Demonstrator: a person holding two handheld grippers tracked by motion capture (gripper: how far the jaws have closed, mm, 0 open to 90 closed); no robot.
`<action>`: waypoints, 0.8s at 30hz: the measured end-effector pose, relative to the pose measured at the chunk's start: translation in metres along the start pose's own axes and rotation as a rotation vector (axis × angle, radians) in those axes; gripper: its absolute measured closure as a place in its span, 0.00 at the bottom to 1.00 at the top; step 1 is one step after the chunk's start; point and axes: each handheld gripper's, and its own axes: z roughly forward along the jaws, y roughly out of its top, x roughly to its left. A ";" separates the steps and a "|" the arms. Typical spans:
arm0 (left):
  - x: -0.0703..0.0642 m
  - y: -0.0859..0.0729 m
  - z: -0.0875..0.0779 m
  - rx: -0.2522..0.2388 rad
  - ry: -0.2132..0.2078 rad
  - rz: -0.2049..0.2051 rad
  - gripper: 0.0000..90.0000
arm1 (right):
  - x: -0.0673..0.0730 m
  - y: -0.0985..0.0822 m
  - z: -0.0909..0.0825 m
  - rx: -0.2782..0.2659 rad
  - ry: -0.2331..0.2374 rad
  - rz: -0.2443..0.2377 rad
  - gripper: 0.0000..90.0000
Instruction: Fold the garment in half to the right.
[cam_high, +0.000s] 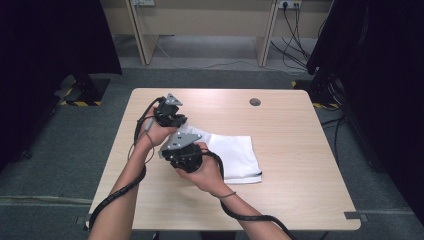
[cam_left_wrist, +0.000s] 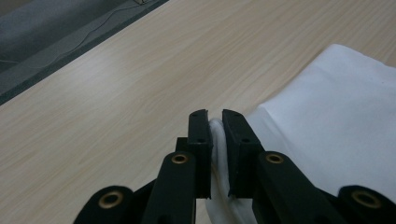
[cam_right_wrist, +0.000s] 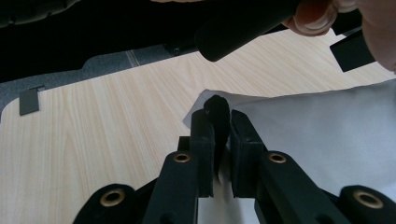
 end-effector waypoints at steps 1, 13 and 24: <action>0.000 0.001 -0.001 0.002 0.000 0.001 0.90 | 0.000 0.001 0.000 -0.002 0.001 -0.003 0.92; 0.003 0.005 -0.011 0.006 0.019 0.009 0.90 | 0.003 0.012 -0.004 -0.025 0.002 -0.006 0.92; 0.006 0.009 -0.022 0.014 0.035 0.021 0.90 | 0.006 0.021 -0.005 -0.044 0.006 -0.010 0.92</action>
